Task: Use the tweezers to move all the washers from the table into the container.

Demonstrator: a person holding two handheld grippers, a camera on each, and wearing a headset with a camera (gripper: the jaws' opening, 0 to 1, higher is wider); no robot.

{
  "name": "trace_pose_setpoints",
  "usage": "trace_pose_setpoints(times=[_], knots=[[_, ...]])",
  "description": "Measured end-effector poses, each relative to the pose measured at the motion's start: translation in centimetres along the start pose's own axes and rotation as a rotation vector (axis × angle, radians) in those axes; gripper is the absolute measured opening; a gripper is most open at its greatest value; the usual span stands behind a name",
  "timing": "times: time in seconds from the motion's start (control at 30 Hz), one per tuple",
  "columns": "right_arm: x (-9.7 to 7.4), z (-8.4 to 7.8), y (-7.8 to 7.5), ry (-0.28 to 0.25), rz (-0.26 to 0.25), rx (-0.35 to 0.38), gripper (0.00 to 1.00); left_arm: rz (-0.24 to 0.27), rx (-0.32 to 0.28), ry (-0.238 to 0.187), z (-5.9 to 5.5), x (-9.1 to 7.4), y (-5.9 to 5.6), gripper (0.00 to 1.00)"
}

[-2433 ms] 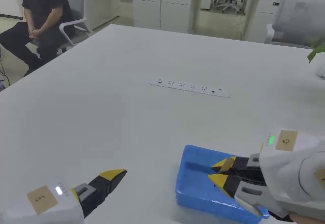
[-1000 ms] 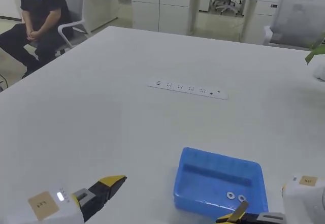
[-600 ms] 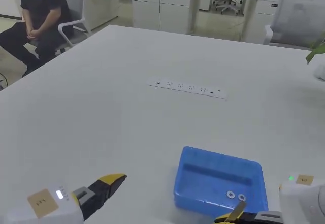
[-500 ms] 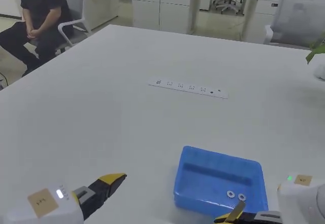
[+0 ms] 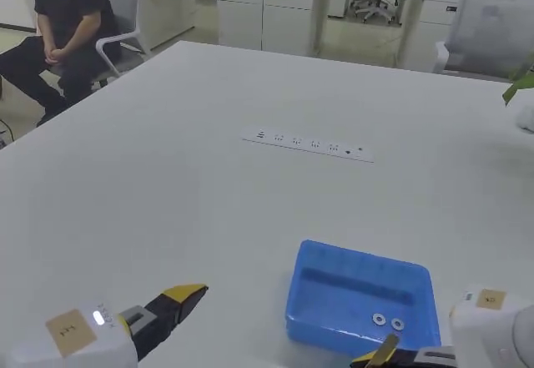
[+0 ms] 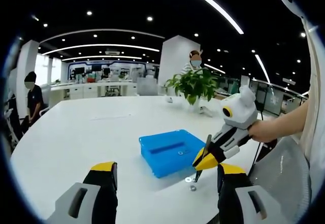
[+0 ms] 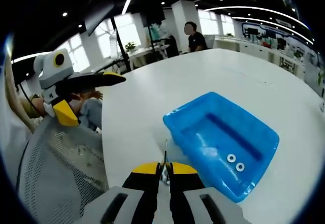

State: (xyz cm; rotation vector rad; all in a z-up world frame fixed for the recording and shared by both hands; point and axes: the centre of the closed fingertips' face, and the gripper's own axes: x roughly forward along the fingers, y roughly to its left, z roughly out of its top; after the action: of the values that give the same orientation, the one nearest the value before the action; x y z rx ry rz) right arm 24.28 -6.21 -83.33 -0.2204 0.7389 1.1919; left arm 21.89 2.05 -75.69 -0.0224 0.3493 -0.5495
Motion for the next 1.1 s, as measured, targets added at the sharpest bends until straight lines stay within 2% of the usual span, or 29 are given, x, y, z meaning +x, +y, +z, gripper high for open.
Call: trace_pose_setpoints(times=[0.07, 0.23, 0.37, 0.73, 0.9, 1.03, 1.1], knots=[[0.0, 0.0, 0.1, 0.001, -0.002, -0.014, 0.03, 0.000, 0.000, 0.001, 0.0, 0.0, 0.0, 0.82], [0.1, 0.0, 0.6, 0.024, -0.016, -0.112, 0.03, 0.002, 0.000, 0.001, 0.0, 0.0, 0.0, 0.82], [0.2, -0.3, 0.7, 0.045, -0.024, -0.150, 0.04, 0.002, 0.000, 0.000, 0.0, 0.0, 0.1, 0.82], [0.3, -0.5, 1.1, 0.056, -0.046, -0.247, 0.03, 0.001, -0.001, 0.001, 0.0, 0.0, 0.1, 0.82], [0.3, -0.4, 0.9, 0.054, -0.041, -0.252, 0.03, -0.005, 0.002, 0.003, 0.0, 0.0, -0.1, 0.82], [0.1, 0.4, 0.7, 0.005, -0.040, -0.171, 0.03, 0.000, 0.001, 0.000, 0.0, 0.0, 0.1, 0.82], [-0.3, 0.7, 0.6, -0.005, -0.044, -0.164, 0.03, 0.001, 0.000, 0.000, 0.0, -0.1, 0.1, 0.82]])
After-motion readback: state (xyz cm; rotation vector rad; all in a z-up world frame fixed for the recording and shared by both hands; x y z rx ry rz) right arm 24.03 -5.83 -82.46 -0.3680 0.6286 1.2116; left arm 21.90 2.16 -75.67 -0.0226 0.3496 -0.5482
